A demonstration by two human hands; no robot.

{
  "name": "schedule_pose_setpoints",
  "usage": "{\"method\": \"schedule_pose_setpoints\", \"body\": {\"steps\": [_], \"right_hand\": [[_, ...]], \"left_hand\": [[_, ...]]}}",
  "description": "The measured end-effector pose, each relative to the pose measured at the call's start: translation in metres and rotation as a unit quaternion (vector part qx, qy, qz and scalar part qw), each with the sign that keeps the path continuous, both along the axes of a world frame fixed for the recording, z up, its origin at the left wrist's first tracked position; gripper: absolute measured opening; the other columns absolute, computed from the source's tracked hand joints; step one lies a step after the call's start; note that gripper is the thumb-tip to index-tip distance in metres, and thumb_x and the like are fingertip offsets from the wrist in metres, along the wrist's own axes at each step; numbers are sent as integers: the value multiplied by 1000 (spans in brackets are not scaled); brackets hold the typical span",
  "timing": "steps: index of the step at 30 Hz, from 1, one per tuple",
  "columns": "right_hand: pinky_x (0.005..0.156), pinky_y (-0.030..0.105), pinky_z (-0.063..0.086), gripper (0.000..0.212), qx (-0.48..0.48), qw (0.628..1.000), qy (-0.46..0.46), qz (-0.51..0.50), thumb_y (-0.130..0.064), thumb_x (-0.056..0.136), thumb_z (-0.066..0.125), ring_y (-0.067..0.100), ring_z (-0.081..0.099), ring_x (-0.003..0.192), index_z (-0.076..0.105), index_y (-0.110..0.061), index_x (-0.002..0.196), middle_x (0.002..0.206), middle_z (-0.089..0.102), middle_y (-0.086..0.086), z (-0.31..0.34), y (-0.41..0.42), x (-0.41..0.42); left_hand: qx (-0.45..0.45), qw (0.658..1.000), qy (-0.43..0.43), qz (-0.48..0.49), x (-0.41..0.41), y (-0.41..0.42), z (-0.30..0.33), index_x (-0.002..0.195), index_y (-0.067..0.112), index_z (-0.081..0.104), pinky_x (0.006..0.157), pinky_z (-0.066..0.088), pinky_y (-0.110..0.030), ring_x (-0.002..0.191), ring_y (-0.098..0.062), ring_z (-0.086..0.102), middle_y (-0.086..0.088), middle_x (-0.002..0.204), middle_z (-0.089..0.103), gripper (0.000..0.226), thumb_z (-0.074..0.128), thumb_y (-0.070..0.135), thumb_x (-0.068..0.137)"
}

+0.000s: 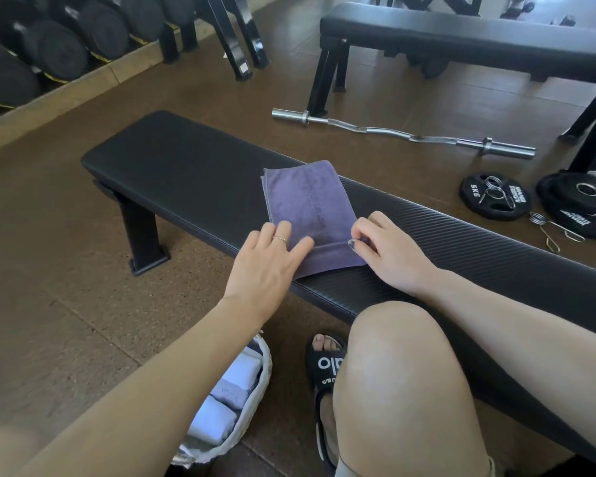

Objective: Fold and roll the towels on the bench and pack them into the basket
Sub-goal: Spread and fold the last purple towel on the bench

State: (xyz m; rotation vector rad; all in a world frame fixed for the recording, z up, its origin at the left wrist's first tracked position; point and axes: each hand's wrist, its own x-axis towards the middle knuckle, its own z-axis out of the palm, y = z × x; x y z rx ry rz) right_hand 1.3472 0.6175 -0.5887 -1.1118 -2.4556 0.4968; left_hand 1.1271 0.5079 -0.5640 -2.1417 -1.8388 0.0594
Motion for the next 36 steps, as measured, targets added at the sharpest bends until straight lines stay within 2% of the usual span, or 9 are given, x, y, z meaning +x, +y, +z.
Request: {"method": "schedule_pose_setpoints", "body": {"steps": [4,7,10,12,16,24,30,33,36], "right_hand": [[66,43,49,25,153,985,-74,40,-25,103,47,21,50,71,60,-10,88,96,50,5,-1,-4,2],[75,40,48,34,215,963,-131,91,-31,104,40,22,53,81,63,-10,90,101,55,5,4,-4,8],[83,35,48,39,180,962,-167,123,-47,98,43,18,55,92,64,-15,99,108,59,-2,11,-3,16],[85,33,49,40,159,964,-167,133,-52,94,47,17,56,94,64,-17,105,110,60,-5,14,0,21],[82,32,48,31,167,965,-142,142,-46,95,54,18,55,88,63,-17,104,105,61,-6,13,5,19],[82,28,45,27,147,972,-122,139,-43,95,58,15,53,88,65,-19,105,105,61,-8,14,7,20],[71,29,39,28,-2,995,-58,76,-35,102,49,9,51,76,63,-17,85,82,56,-8,23,21,7],[69,33,41,35,-84,994,-59,26,-35,105,44,13,53,76,58,-17,79,80,55,-3,28,26,-4],[67,33,37,44,-119,990,-72,-20,-39,107,39,16,49,72,51,-14,72,79,51,1,27,32,-14]], "left_hand": [[2,995,-5,-101,4,1,-4,103,17,54,71,46,-33,88,-23,53,-5,103,58,42,83,12,73],[16,989,-53,-136,-2,-5,-9,97,14,58,67,50,-34,81,-23,56,-5,95,60,29,77,6,77],[20,985,-81,-154,-11,-16,-12,107,12,56,81,53,-36,93,-25,56,-6,106,60,19,59,15,89],[0,984,-99,-147,-17,-20,-16,118,11,56,93,53,-38,108,-26,55,-6,119,58,29,50,26,94],[-25,980,-152,-125,-27,-17,-21,129,11,53,89,57,-39,114,-27,53,-9,131,51,38,58,22,93],[-10,972,-172,-160,-37,-6,-16,119,11,61,86,58,-41,104,-26,61,-7,121,61,26,61,6,93],[-35,916,-398,-24,-40,4,-9,113,20,60,81,44,-23,86,-3,52,10,100,62,17,52,12,100],[-67,887,-455,42,-44,16,-5,110,24,62,73,42,-16,84,-2,58,12,92,64,18,52,13,99],[-93,865,-483,99,-44,30,0,109,22,64,73,49,-23,81,-8,64,6,93,67,18,50,14,99]]}}
